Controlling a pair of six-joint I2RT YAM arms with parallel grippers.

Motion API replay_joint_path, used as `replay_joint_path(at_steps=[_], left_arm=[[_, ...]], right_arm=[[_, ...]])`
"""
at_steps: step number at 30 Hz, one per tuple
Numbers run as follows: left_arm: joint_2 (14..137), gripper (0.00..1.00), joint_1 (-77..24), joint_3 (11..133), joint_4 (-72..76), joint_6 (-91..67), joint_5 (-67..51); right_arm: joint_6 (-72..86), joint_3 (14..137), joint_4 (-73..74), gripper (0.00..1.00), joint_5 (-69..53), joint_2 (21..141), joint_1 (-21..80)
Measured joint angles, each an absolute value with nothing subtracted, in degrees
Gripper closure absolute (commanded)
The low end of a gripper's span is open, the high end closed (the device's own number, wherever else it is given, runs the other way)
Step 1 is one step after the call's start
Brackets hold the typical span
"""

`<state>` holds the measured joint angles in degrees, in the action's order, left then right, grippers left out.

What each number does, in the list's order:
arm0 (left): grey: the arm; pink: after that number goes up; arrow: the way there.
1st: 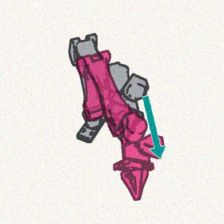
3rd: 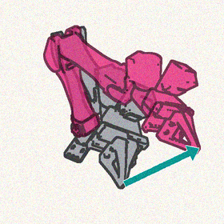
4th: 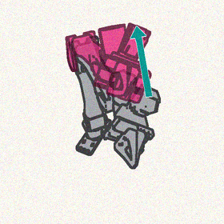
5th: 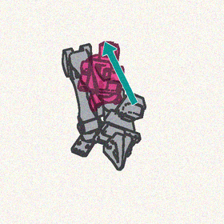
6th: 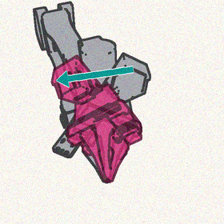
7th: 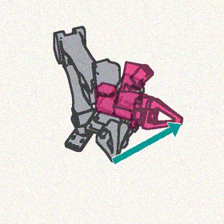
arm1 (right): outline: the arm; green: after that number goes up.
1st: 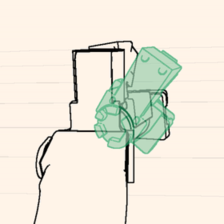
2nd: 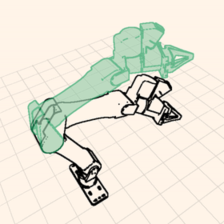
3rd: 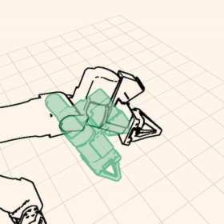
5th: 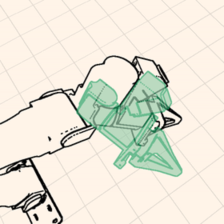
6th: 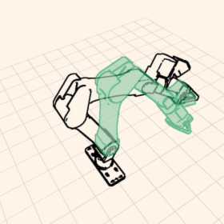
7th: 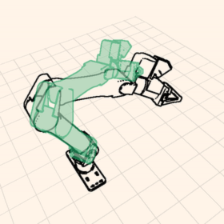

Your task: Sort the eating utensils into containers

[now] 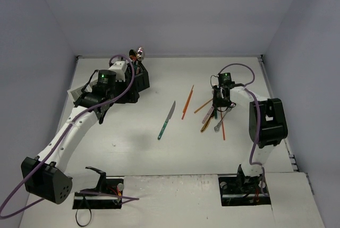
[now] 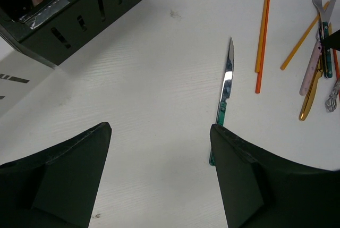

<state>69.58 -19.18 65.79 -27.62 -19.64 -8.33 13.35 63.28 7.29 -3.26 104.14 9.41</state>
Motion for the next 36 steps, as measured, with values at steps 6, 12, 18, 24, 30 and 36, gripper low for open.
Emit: replay_joint_path(at_steps=[6, 12, 18, 24, 30, 36], left_arm=[[70.04, 0.28, -19.18, 65.8, -27.64, -20.48, -9.52], [70.04, 0.28, -19.18, 65.81, -27.7, -21.2, -9.83], [70.65, 0.28, -19.18, 67.32, -28.07, -22.4, -11.4], [72.38, 0.28, -19.61, 72.28, -27.28, -24.97, -14.63], [73.99, 0.28, -20.89, 76.0, -22.79, -31.18, -18.91], [77.69, 0.28, -25.8, 78.35, -15.18, -37.75, -21.32]], right_arm=[[13.32, 62.97, 6.35, 0.85, -3.31, 104.14, 9.45], [13.16, 62.73, 5.28, 1.0, -3.36, 104.14, 9.47], [12.77, 61.8, 5.34, 1.0, -2.17, 102.69, 10.59], [11.08, 60.62, 6.57, 1.0, -1.27, 91.01, 16.3], [9.22, 60.41, 3.84, 1.0, -2.41, 77.69, 24.89], [9.02, 58.37, -0.1, 1.0, -4.75, 70.59, 32.01]])
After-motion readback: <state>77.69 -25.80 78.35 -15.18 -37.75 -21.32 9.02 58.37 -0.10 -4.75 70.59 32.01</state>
